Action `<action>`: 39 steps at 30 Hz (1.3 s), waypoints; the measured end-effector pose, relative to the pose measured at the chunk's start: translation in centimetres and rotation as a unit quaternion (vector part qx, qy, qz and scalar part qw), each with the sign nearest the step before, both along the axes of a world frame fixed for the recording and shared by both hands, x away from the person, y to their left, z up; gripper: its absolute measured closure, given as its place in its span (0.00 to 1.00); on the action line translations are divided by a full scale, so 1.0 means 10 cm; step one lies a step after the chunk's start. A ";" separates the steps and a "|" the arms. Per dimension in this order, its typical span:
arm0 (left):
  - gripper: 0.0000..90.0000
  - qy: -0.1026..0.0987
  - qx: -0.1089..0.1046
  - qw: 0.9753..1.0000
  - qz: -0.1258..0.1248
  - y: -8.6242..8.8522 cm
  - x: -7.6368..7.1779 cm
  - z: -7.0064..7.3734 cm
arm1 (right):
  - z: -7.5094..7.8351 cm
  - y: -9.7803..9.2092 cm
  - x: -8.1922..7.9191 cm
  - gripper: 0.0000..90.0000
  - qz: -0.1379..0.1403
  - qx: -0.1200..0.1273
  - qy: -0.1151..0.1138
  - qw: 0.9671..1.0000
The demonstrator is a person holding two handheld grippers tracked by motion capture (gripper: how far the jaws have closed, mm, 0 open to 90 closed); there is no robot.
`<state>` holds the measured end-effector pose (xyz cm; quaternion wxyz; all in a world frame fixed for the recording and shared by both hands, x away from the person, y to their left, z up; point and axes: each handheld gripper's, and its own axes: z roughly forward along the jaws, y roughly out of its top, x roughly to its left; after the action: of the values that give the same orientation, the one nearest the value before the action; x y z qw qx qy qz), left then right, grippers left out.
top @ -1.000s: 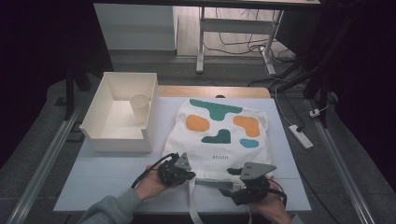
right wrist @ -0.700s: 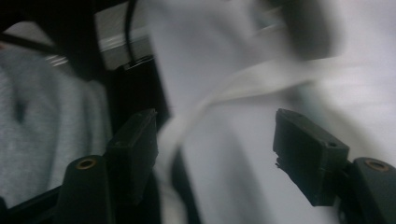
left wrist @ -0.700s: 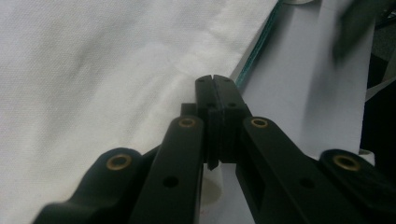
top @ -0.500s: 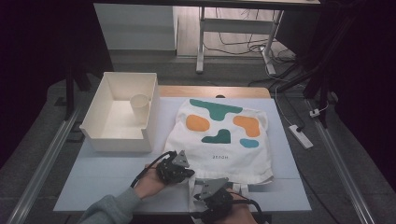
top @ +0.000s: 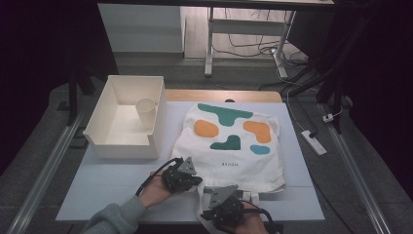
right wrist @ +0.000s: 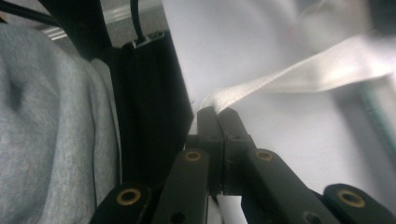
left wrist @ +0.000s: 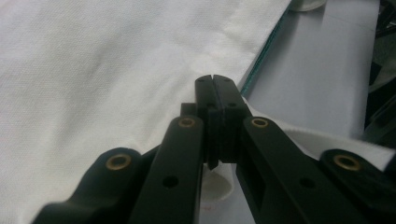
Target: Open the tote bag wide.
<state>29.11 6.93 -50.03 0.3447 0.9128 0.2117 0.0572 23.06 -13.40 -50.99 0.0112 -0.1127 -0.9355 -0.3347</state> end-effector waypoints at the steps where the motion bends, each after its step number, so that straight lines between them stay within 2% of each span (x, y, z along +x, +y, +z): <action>1: 0.98 -0.001 0.000 1.000 0.000 0.00 0.00 0.00 | 0.04 -0.02 0.01 0.99 0.000 0.006 -0.006 1.000; 2: 0.98 0.000 -0.001 1.000 0.001 0.00 0.00 0.00 | 0.15 -0.06 0.03 0.99 -0.001 0.016 -0.020 1.000; 3: 0.98 -0.001 -0.001 1.000 0.000 0.00 0.01 0.00 | 0.15 -0.06 0.03 0.99 -0.001 0.016 -0.020 1.000; 4: 0.96 -0.002 -0.001 1.000 0.002 0.00 0.01 0.00 | 0.26 -0.12 0.08 0.99 -0.008 0.027 -0.034 0.999; 6: 0.95 -0.004 -0.004 1.000 0.006 0.02 0.02 0.01 | 0.31 -0.15 0.10 0.99 -0.015 0.033 -0.042 0.998; 7: 0.91 -0.006 -0.005 1.000 0.008 0.03 0.02 0.01 | 0.42 -0.22 0.17 0.99 -0.029 0.045 -0.064 0.996; 8: 0.89 -0.006 -0.016 1.000 0.015 0.06 0.03 0.03 | 0.47 -0.26 0.22 0.99 -0.038 0.049 -0.072 0.996; 9: 0.87 -0.006 -0.016 1.000 0.015 0.06 0.03 0.03 | 0.47 -0.26 0.22 0.99 -0.038 0.049 -0.072 0.996; 10: 0.85 -0.005 -0.021 1.000 0.017 0.08 0.04 0.04 | 0.56 -0.32 0.32 0.99 -0.057 0.051 -0.091 0.993; 11: 0.83 -0.003 -0.037 0.999 0.024 0.11 0.06 0.05 | 0.59 -0.35 0.39 0.99 -0.066 0.051 -0.100 0.991; 12: 0.82 -0.003 -0.037 0.999 0.024 0.11 0.06 0.05 | 0.59 -0.35 0.39 0.99 -0.066 0.051 -0.100 0.991; 13: 0.81 -0.001 -0.045 0.999 0.025 0.13 0.07 0.05 | 0.64 -0.40 0.54 0.99 -0.082 0.052 -0.104 0.990; 14: 0.81 0.000 -0.053 0.998 0.028 0.14 0.07 0.06 | 0.64 -0.40 0.54 0.99 -0.082 0.052 -0.104 0.990; 16: 0.78 -0.006 -0.063 0.997 0.038 0.17 0.07 0.08 | 0.66 -0.42 0.70 1.00 -0.090 0.049 -0.107 0.989; 17: 0.68 -0.011 -0.064 0.997 0.042 0.19 0.07 0.09 | 0.66 -0.40 0.85 1.00 -0.100 0.043 -0.121 0.987; 18: 0.68 -0.014 -0.063 0.997 0.046 0.19 0.06 0.09 | 0.66 -0.40 0.85 1.00 -0.100 0.043 -0.121 0.987; 20: 0.63 -0.018 -0.058 0.997 0.049 0.20 0.06 0.09 | 0.67 -0.40 0.99 1.00 -0.113 0.043 -0.132 0.984; 21: 0.59 -0.020 -0.057 0.997 0.049 0.20 0.06 0.09 | 0.68 -0.41 1.13 1.00 -0.124 0.046 -0.129 0.983; 22: 0.59 -0.023 -0.054 0.997 0.049 0.19 0.06 0.08 | 0.68 -0.41 1.13 1.00 -0.124 0.046 -0.129 0.983; 26: 0.55 -0.024 -0.049 0.997 0.049 0.16 0.06 0.07 | 0.62 -0.39 1.36 1.00 -0.135 0.038 -0.128 0.982; 28: 0.55 -0.022 -0.045 0.998 0.048 0.15 0.08 0.05 | 0.55 -0.36 1.44 1.00 -0.138 0.032 -0.116 0.983; 31: 0.55 -0.020 -0.038 0.998 0.048 0.13 0.10 0.03 | 0.36 -0.31 1.60 0.99 -0.143 0.018 -0.090 0.985; 32: 0.55 -0.018 -0.036 0.998 0.048 0.13 0.11 0.02 | 0.36 -0.31 1.60 0.99 -0.143 0.018 -0.090 0.985; 33: 0.57 -0.018 -0.032 0.998 0.047 0.12 0.12 0.01 | 0.31 -0.30 1.64 0.98 -0.143 0.019 -0.081 0.986; 37: 0.65 -0.016 -0.013 0.998 0.053 0.13 0.14 -0.02 | 0.29 -0.31 1.64 0.92 -0.145 0.022 -0.084 0.986; 38: 0.75 -0.016 -0.004 0.998 0.056 0.12 0.14 -0.03 | 0.31 -0.30 1.60 0.81 -0.146 0.024 -0.086 0.985; 39: 0.79 -0.017 0.002 0.998 0.058 0.12 0.15 -0.04 | 0.33 -0.30 1.58 0.81 -0.148 0.026 -0.089 0.985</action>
<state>30.56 8.13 -50.45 0.3425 0.8986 0.2581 0.0925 38.90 -16.41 -47.69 -0.1184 -0.2190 -0.8970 -0.3653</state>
